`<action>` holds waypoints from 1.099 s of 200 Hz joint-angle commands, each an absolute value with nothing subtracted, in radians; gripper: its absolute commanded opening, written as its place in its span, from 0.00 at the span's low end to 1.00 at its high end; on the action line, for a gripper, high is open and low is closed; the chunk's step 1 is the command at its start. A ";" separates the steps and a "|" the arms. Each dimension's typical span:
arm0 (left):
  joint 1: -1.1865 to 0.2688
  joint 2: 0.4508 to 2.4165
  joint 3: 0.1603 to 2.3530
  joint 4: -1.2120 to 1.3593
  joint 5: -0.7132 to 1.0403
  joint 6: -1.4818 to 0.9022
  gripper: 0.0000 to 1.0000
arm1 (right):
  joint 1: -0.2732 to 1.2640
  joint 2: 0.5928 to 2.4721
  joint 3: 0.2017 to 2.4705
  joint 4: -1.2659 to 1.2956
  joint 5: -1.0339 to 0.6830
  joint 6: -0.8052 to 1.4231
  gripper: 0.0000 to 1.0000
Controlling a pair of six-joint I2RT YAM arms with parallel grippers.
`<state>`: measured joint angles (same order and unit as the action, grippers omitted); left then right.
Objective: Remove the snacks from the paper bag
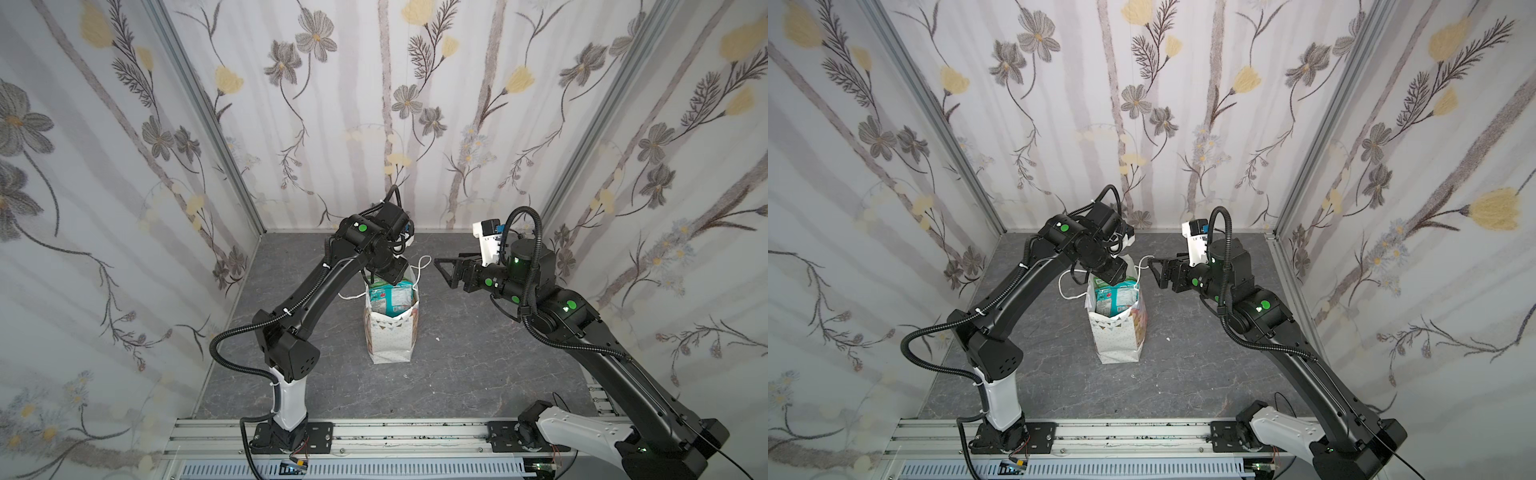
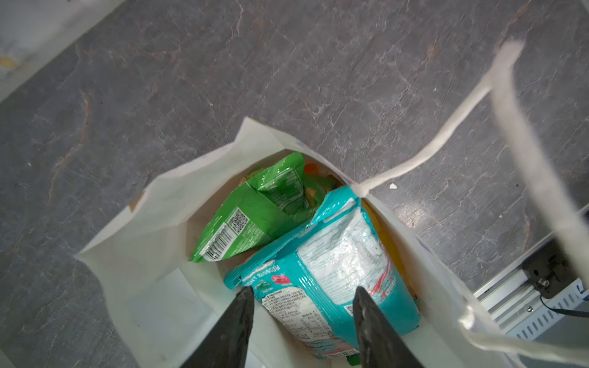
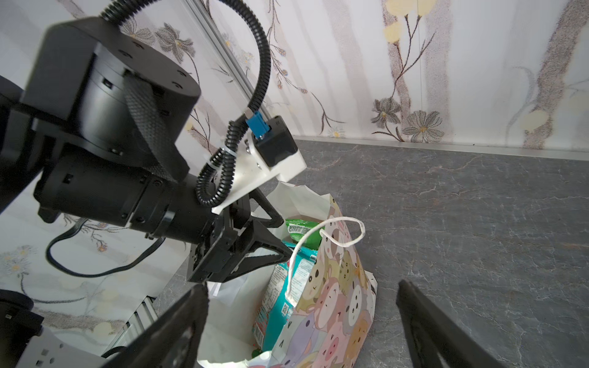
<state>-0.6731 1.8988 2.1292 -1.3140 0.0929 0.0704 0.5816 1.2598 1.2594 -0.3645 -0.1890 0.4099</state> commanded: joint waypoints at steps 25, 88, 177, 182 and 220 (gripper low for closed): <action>-0.673 1.874 1.974 -1.255 0.114 0.035 0.56 | 0.570 1.253 1.253 -0.357 -0.220 0.389 0.96; -0.673 1.888 1.867 -1.182 0.123 0.026 0.58 | 0.569 1.278 1.274 -0.355 -0.243 0.399 0.99; -0.673 1.874 1.782 -1.138 0.082 0.017 0.30 | 0.569 1.265 1.277 -0.359 -0.230 0.416 0.99; -0.674 1.872 1.778 -1.135 0.084 0.016 0.27 | 0.569 1.264 1.277 -0.357 -0.229 0.417 0.99; -0.673 1.833 1.769 -1.111 0.107 0.008 0.00 | 0.569 1.252 1.274 -0.354 -0.217 0.423 0.99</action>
<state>-0.6735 1.8603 1.7744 -1.1217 0.0814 0.0181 0.5694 1.2602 1.2713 -0.3683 -0.2291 0.4114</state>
